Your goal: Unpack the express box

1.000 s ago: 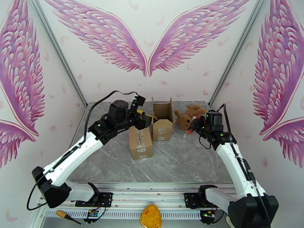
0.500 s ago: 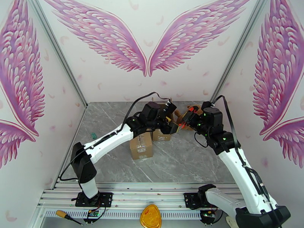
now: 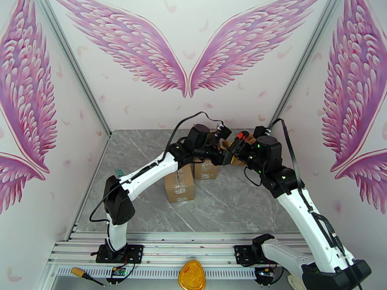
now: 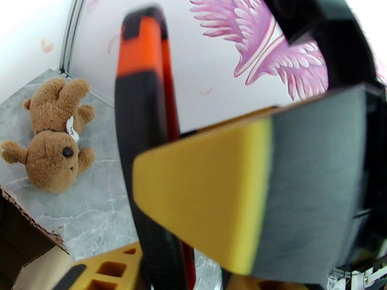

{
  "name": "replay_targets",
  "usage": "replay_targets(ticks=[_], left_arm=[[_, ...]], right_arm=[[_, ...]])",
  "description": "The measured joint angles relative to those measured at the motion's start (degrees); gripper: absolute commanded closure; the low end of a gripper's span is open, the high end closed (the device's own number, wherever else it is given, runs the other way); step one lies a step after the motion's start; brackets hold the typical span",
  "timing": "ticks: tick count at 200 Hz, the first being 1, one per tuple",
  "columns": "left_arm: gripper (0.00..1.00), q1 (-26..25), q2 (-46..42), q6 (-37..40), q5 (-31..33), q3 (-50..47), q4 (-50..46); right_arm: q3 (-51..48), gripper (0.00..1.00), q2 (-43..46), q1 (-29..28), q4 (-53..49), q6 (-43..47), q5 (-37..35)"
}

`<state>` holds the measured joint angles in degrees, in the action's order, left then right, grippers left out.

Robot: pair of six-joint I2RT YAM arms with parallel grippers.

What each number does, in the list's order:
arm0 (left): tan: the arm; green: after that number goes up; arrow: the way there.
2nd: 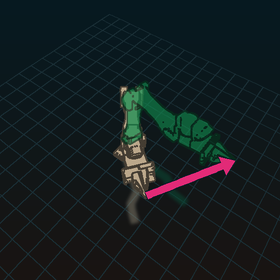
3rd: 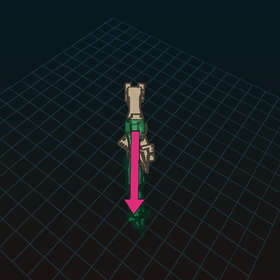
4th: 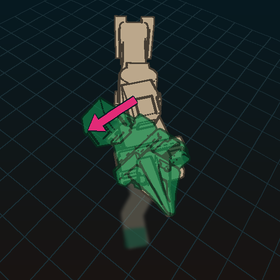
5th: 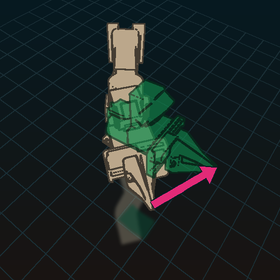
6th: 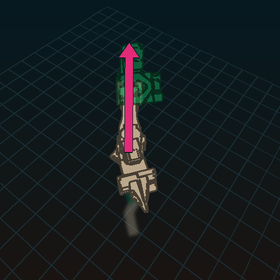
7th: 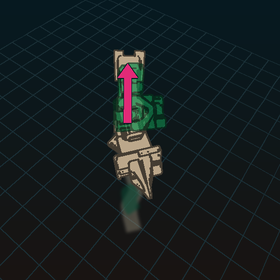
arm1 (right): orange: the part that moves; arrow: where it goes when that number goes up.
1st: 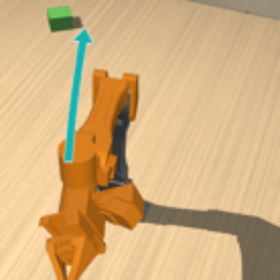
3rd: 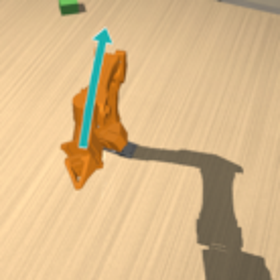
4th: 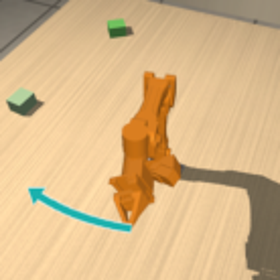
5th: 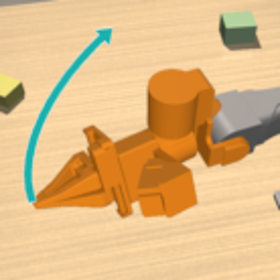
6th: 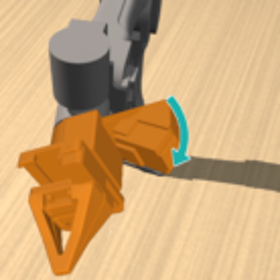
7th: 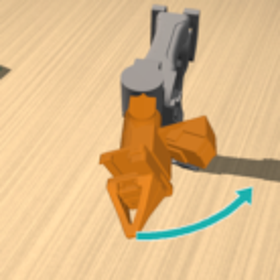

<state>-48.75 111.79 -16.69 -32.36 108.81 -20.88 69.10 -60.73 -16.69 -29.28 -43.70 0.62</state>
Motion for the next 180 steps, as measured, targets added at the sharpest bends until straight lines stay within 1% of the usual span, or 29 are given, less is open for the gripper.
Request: replay_targets(ticks=[22, 32, 37, 52, 72, 89, 104, 118, 135, 164, 180], left_arm=[[0.89, 0.2, 0.7, -0.6, -0.6, 0.9, -0.8], [0.97, 0.8, 1.0, -0.4, -1.7, 1.6, -1.1], [1.0, 1.0, 1.1, -0.3, -2.3, 1.9, -1.2], [1.0, 1.2, 1.1, 0.1, -2.8, 2.8, -1.7], [1.0, 1.2, 1.1, 1.6, -4.1, 3.5, -2.9], [1.0, 1.7, 1.0, 3.2, -5.7, 3.5, -3.5], [1.0, 2.4, 0.9, 4.5, -7.7, 3.5, -4.2], [1.0, 3.6, 0.5, 5.3, -10.5, 3.5, -4.4], [1.0, 5.2, 0.0, 5.8, -13.9, 3.5, -4.6], [1.0, 7.2, -0.3, 7.3, -19.3, 4.6, -6.5], [1.0, 7.3, -0.3, 8.4, -21.2, 6.1, -9.0]], right_arm=[[0.0, 0.65, 0.1, 0.0, 1.0, 0.1, 0.3], [0.0, 0.6, 0.3, 0.0, 1.6, 0.2, 0.8], [0.0, 0.55, 0.3, 0.0, 2.1, 0.3, 1.0], [0.0, 0.35, 0.2, 0.0, 3.5, 1.2, 1.8], [0.0, 0.23, 0.4, 0.4, 4.7, 3.3, 3.3], [-1.0, 0.22, 1.5, 2.9, 6.1, 4.8, 5.1], [-3.0, 0.24, 3.6, 6.6, 8.3, 6.2, 8.4], [-5.2, 0.27, 5.8, 10.6, 11.0, 7.1, 12.8], [-7.3, 0.3, 7.5, 14.1, 15.0, 7.8, 18.6], [-9.3, 0.32, 6.7, 16.4, 22.8, 7.5, 29.5], [-10.4, 0.35, 5.3, 16.7, 28.2, 6.4, 35.2]])
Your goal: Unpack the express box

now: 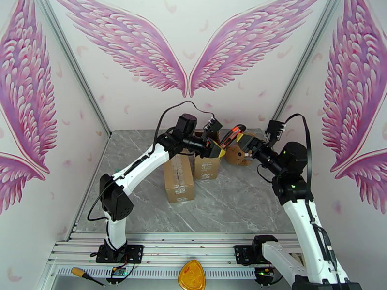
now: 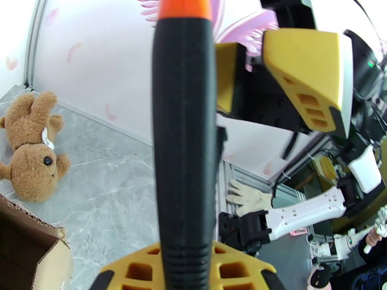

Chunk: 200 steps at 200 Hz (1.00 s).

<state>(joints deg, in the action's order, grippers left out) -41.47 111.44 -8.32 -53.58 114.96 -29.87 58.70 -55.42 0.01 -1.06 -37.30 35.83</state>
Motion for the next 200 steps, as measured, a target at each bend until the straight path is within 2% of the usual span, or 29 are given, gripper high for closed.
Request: replay_targets(ticks=[35, 85, 127, 137, 148, 154, 186, 200], left_arm=[[1.0, -0.2, 0.0, 1.1, -2.9, 2.2, -3.4], [1.0, -0.9, 0.3, 2.4, -4.9, 4.1, -8.0], [1.0, -1.0, 1.8, 3.0, -6.8, 7.5, -10.3], [1.0, -1.1, 2.1, 3.0, -7.0, 8.1, -10.8], [1.0, -1.2, 2.5, 3.0, -7.4, 8.7, -11.0], [1.0, -1.2, 2.7, 3.0, -7.6, 9.0, -11.0], [1.0, -1.3, 3.1, 3.0, -8.3, 9.9, -11.0], [1.0, -1.3, 3.1, 3.0, -8.4, 10.2, -11.0]], right_arm=[[0.2, 0.45, -4.8, 0.0, 8.7, -2.6, 10.3], [0.2, 0.65, -8.6, 0.0, 19.6, -8.2, 18.8], [-0.1, 0.68, -9.5, 0.0, 25.0, -12.3, 22.9], [-0.5, 0.65, -9.5, -0.1, 26.1, -12.9, 23.2], [-1.0, 0.48, -9.5, -0.1, 27.3, -13.5, 23.5], [-1.3, 0.44, -9.5, -0.1, 27.8, -14.2, 23.8], [-2.2, 0.39, -9.9, -0.4, 28.9, -15.7, 25.4], [-2.5, 0.4, -9.9, -0.4, 29.4, -15.9, 25.9]])
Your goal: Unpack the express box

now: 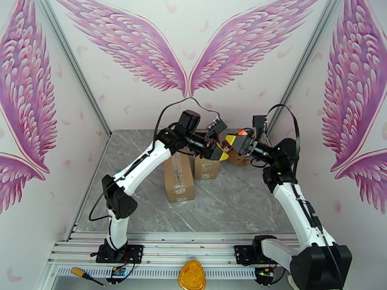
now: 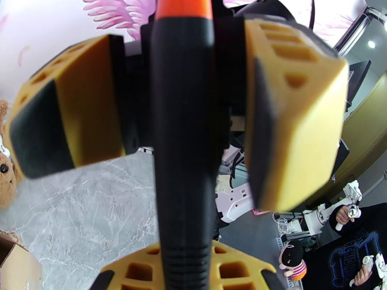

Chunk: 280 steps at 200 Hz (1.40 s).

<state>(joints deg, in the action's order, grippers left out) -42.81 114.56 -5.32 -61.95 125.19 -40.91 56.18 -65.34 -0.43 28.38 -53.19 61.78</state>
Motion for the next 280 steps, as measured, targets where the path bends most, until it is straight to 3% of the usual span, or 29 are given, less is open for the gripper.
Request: replay_targets(ticks=[29, 78, 89, 109, 135, 160, 172, 190, 215, 251, 280], left_arm=[[1.0, -0.1, 0.1, 0.0, -0.1, 0.2, -0.3], [1.0, 0.0, 1.1, 0.0, 0.3, 1.9, -2.8], [0.76, 0.0, 1.3, 0.4, 0.5, 2.2, -3.0], [0.54, 0.0, 1.4, 0.7, 0.8, 2.4, -3.6], [0.35, 0.0, 0.2, 1.9, 4.2, 0.7, -2.9], [0.27, 0.5, -7.7, 2.5, 14.0, -11.8, 1.8], [0.29, 0.8, -13.1, 2.8, 19.6, -19.4, 6.0], [0.39, 1.1, -22.7, 4.3, 28.0, -30.5, 13.3], [0.54, 0.7, -31.8, 8.5, 35.7, -37.5, 19.6], [0.69, -3.3, -33.3, 19.9, 43.1, -37.6, 22.7], [0.71, -6.6, -29.1, 27.5, 46.1, -35.4, 21.6]], right_arm=[[-0.7, 0.48, 0.0, 0.0, 0.2, -0.3, 0.5], [-0.8, 0.76, 0.0, -0.2, 1.5, -0.9, 1.7], [-0.8, 0.79, 0.0, -0.3, 1.5, -1.2, 1.7], [-0.8, 0.83, 0.4, -0.5, 1.1, -0.2, 0.6], [-0.8, 0.86, 1.1, -0.5, -0.7, 2.0, -3.1], [-0.8, 0.85, 2.5, -0.5, -3.8, 4.0, -7.9], [-0.1, 0.87, 3.2, -0.5, -7.3, 5.4, -10.8], [2.0, 0.88, 3.6, -0.5, -13.2, 7.5, -14.9], [5.1, 0.88, 3.9, -0.5, -20.0, 9.2, -19.7], [8.6, 0.9, 3.9, -0.7, -27.5, 10.5, -23.8], [10.9, 0.9, 3.9, -1.8, -33.4, 12.0, -26.5]])
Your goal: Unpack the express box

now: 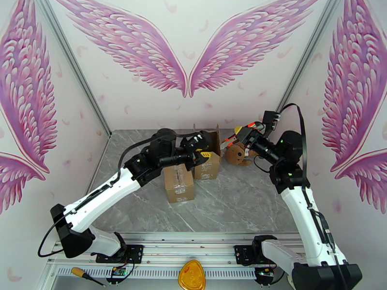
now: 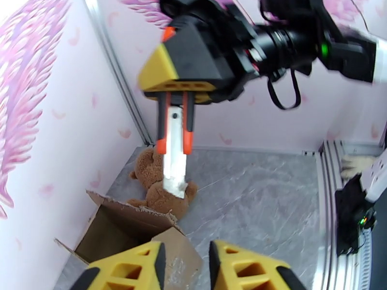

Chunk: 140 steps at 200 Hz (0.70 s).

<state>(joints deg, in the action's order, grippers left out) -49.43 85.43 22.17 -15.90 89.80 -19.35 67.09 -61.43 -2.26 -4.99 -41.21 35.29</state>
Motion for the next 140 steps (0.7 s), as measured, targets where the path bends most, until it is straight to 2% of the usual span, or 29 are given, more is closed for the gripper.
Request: replay_targets(ticks=[55, 107, 140], left_arm=[[0.69, -4.4, 6.1, 9.5, 6.0, 4.3, -1.7], [0.62, -4.7, 8.3, 11.4, 8.0, 6.8, -3.0], [0.61, -4.7, 10.2, 11.5, 8.1, 8.9, -4.7]], right_arm=[[0.8, 0.9, 0.3, -1.3, -4.9, 1.2, -2.4], [0.8, 0.91, 0.3, -1.7, -6.0, 1.9, -2.6], [0.8, 0.91, 0.3, -1.7, -6.0, 2.1, -2.6]])
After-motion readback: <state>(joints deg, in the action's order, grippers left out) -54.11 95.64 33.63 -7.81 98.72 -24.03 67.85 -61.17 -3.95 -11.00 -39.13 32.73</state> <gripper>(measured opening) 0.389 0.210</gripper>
